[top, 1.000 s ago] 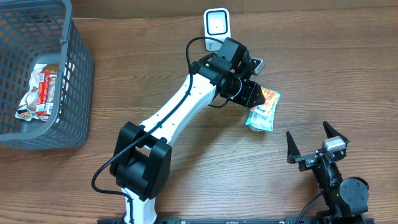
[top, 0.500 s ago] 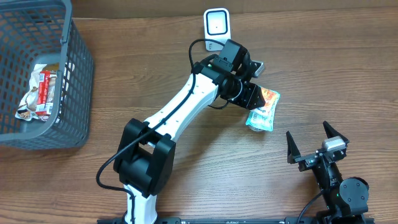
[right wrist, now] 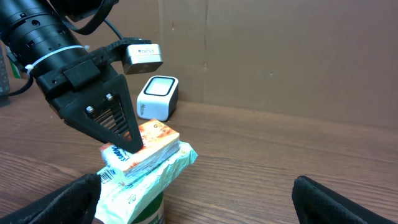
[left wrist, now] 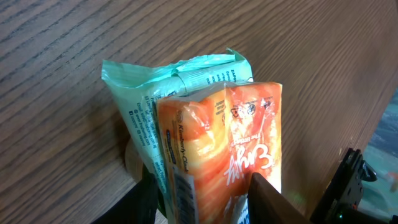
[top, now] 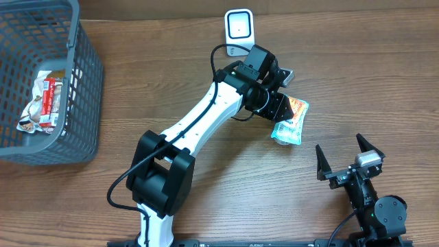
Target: Scan the item barcode
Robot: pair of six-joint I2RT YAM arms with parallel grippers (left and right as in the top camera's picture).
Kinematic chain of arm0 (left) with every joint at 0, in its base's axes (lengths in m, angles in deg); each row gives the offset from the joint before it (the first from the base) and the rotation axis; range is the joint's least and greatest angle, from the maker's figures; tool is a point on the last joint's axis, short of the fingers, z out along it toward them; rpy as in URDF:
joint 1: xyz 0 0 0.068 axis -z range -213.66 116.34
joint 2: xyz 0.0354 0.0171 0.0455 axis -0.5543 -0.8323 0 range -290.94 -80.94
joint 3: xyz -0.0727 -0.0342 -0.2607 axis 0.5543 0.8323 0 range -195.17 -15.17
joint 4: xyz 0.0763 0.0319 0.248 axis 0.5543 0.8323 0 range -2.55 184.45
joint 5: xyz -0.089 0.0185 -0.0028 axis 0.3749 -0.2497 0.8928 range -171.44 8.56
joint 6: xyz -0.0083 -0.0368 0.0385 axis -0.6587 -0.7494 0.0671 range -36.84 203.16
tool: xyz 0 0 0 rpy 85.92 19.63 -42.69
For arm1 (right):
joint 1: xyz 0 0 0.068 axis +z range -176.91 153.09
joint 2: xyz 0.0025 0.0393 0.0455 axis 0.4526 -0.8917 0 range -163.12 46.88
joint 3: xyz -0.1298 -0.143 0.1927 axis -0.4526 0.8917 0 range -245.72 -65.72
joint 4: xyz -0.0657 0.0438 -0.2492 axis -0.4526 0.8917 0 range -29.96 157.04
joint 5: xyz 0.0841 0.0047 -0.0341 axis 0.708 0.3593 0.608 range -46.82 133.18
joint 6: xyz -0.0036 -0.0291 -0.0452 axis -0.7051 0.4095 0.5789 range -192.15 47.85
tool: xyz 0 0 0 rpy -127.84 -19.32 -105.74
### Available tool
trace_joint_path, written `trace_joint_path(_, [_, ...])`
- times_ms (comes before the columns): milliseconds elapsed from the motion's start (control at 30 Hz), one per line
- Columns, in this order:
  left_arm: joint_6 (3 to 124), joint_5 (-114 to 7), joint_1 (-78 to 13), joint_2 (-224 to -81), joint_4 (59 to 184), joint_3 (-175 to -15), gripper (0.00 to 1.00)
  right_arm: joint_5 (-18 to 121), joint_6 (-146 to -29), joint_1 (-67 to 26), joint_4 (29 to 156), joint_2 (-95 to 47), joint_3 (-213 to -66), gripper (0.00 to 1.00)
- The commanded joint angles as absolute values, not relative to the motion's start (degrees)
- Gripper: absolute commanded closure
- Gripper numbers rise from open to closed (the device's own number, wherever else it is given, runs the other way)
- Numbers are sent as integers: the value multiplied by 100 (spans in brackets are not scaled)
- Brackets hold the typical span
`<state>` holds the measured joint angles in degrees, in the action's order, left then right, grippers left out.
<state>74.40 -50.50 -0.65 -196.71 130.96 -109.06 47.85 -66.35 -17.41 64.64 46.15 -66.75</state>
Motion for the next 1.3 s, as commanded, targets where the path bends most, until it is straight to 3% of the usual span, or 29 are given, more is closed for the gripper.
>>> trace_joint_path(0, [7547,-5044,-8,-19784,13120,-10901,61,4800,-6631,-1745,6447,4665,-6616,0])
trace_joint_path(167, [7545,-5116,-10,-19784,13135,-10901,78,4798,-6631,-1745,6447,4665,-6616,0])
trace_joint_path(233, [7545,-5114,-8,-19784,13157,-10901,94,4800,-6631,-1745,6447,4665,-6616,0])
trace_joint_path(267, [7545,-5114,-10,-19784,13164,-10901,96,4798,-6631,-1745,6447,4665,-6616,0])
trace_joint_path(500, [7547,-4517,-130,-19690,12974,-10923,96,4798,-6631,-1745,6447,4665,-6616,0])
trace_joint_path(1000, [7598,-4611,-849,-19153,13315,-10925,96,4798,-6631,-1745,6447,4665,-6616,0])
trace_joint_path(1133, [7646,-5201,-1064,-19008,13653,-10925,96,4798,-6631,-1745,6447,4665,-6616,0])
trace_joint_path(1267, [7672,-6646,-1101,-18912,14209,-10925,96,4800,-6631,-1745,6447,4665,-6616,0])
